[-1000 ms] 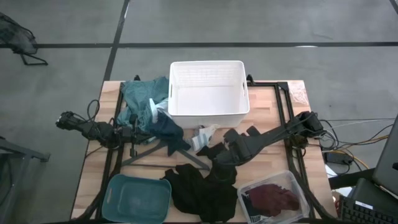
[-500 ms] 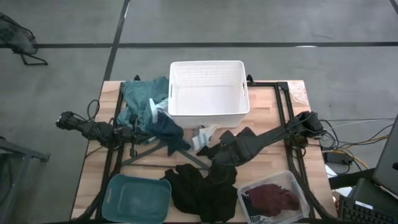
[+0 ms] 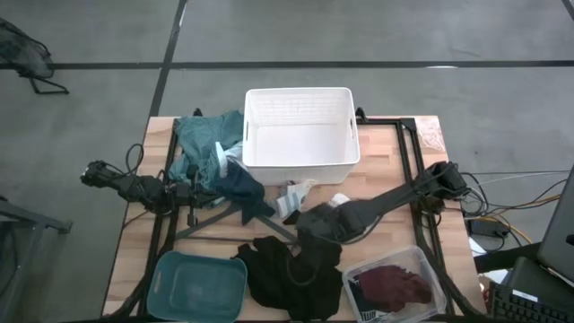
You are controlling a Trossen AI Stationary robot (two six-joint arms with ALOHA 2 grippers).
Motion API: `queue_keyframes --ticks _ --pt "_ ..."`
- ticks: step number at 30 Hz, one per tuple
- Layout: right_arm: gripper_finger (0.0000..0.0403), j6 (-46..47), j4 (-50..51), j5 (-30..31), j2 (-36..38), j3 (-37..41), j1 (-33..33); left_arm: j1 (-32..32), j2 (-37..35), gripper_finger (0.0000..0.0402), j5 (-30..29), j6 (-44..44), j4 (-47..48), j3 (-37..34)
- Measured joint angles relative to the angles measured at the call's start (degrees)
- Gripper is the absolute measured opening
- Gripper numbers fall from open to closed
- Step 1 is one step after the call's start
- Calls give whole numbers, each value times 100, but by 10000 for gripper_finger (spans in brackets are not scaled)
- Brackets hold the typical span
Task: Pick & Place Cloths
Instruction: Put the black shirt into the white laundry bin
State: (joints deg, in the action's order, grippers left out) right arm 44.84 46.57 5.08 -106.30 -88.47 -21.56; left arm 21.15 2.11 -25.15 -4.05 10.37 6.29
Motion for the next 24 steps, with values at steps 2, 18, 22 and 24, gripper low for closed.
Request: queue_keyframes --ticks 2,18,22,24 --pt "199 -112 -408 -534 0 6 -82 0 -2 12 0 0 0 2" --pt "208 148 -1002 -1290 -894 17 -433 0 7 12 2 0 54 2" --pt "210 139 -1097 -1584 -1139 1 -433 0 7 12 0 0 74 2" --pt "200 100 -1105 -1590 -1244 -2 -431 0 7 12 0 0 83 2"
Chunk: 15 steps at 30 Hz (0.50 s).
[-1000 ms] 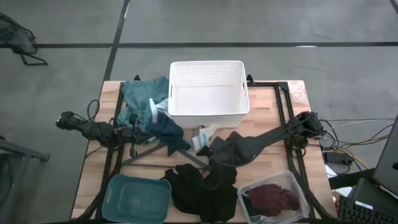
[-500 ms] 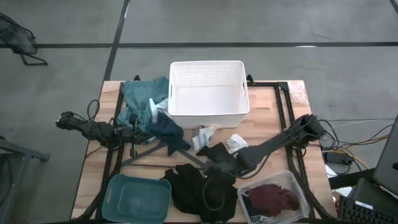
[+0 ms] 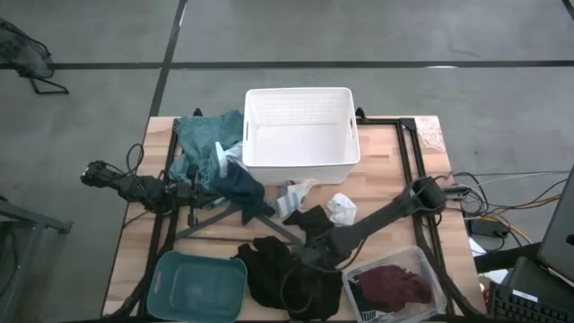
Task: Pick & Place Cloths
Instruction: Put the black shirt into the white laundry bin
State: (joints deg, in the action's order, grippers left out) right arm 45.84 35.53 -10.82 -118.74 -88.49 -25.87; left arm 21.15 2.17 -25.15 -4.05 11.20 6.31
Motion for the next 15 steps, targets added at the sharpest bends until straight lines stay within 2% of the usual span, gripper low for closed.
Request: queue_keyframes --ticks 3,8,15 --pt "161 -126 10 -31 -101 0 5 0 0 12 0 0 11 0" --pt "34 -370 37 -31 -68 -32 62 -4 0 12 0 0 15 0" --pt "11 -685 484 92 433 -314 201 -4 0 12 0 0 3 -2"
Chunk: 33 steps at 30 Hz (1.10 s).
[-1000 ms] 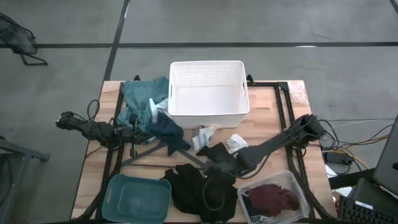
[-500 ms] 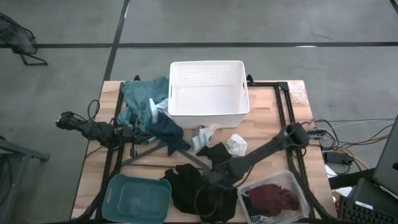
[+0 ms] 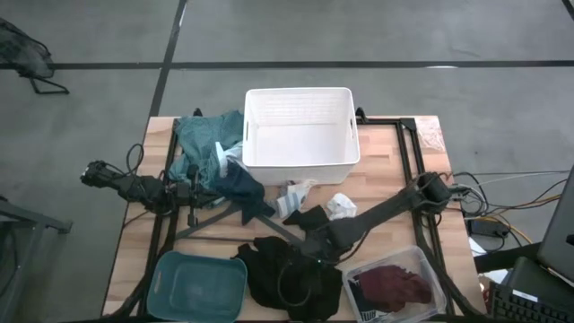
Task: Pick & Place Cloths
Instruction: Put the black shirt into the white laundry bin
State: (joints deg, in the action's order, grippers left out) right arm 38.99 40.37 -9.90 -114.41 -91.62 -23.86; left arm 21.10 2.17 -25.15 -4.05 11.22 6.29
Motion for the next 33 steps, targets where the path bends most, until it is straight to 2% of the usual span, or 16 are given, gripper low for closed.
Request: queue_keyframes --ticks 15,19,25,33 --pt "9 -795 106 1622 2341 -239 634 7 0 12 0 0 37 0" --pt "9 -1303 79 1895 2605 -793 916 7 0 12 0 0 38 2" --pt "9 -2068 69 2109 2625 -2034 1469 4 0 12 0 0 39 2" --pt "9 -2277 51 2213 2609 -3257 2530 4 0 12 0 0 42 2"
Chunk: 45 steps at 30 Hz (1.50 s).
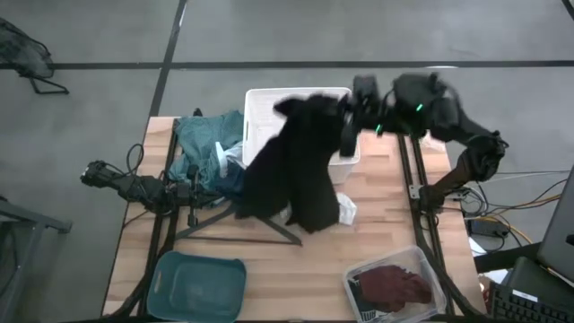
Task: Pick & Place Cloths
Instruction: Put the black shirt into the white laundry bin
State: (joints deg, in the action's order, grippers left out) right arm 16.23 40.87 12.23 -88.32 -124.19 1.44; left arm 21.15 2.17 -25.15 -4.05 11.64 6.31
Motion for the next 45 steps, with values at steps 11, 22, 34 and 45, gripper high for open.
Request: queue_keyframes --ticks 11,22,34,45 --pt "9 -638 -2072 -629 -197 -1096 1090 0 0 12 0 0 0 0" --pt "9 -1323 -4167 -937 -698 -1092 1856 0 0 12 0 0 4 0" --pt "8 -808 -55 -931 -1629 -1079 2178 -4 2 12 0 0 3 0" --pt "8 -314 2575 -1546 -2737 -1074 2182 -1 2 12 1 0 2 0"
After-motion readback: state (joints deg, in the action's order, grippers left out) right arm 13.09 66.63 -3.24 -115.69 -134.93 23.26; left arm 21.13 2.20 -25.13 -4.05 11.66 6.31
